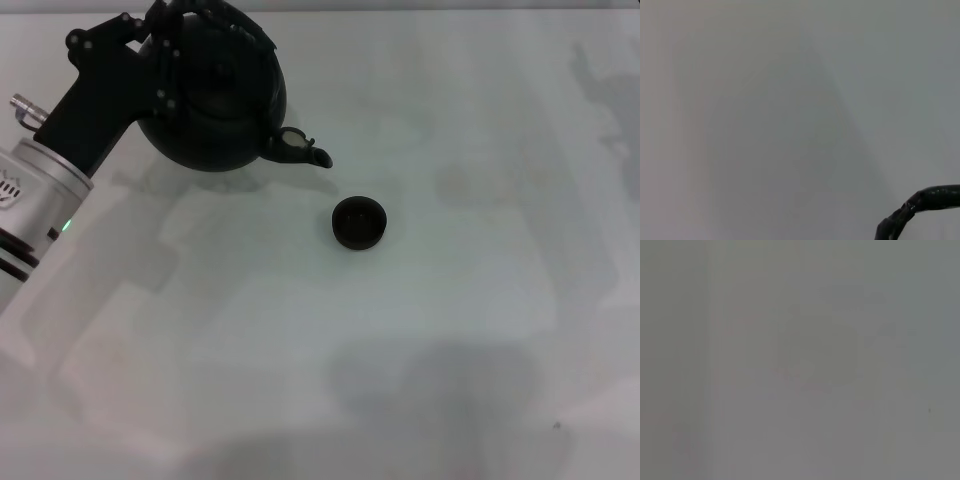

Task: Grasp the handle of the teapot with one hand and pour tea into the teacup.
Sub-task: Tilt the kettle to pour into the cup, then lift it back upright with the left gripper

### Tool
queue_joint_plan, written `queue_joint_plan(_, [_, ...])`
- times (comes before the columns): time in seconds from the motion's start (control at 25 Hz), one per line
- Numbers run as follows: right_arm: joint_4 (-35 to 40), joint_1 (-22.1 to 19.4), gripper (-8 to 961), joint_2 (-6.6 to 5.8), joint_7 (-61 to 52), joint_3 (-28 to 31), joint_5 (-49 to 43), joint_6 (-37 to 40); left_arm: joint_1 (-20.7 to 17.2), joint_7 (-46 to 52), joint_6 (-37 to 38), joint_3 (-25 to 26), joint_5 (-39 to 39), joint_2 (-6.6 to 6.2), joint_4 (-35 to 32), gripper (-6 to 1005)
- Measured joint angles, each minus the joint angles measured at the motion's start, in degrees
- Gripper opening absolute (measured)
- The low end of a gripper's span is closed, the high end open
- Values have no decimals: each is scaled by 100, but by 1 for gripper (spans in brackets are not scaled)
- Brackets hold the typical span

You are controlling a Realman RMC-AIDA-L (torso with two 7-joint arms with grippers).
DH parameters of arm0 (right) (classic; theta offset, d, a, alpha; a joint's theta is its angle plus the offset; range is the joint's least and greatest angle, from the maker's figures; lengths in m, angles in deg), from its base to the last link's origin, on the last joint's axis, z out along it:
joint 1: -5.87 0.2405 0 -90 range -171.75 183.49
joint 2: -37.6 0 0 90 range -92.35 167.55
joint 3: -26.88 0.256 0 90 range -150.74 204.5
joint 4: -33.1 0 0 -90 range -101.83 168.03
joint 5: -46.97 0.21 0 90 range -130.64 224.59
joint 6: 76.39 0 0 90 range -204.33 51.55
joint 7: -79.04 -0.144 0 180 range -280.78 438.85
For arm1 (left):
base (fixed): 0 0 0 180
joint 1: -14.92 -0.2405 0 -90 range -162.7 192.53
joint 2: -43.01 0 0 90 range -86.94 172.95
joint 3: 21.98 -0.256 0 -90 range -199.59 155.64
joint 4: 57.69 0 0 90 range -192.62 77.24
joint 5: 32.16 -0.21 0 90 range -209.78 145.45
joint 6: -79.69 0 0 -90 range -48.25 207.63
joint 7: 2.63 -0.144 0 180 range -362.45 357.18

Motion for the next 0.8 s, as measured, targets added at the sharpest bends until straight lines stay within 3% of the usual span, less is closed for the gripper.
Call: queue_joint_plan(0.8, [-118,-39,841,1,-151,181,5,9,227,-10,-431,-16,-287,-15,-78,114])
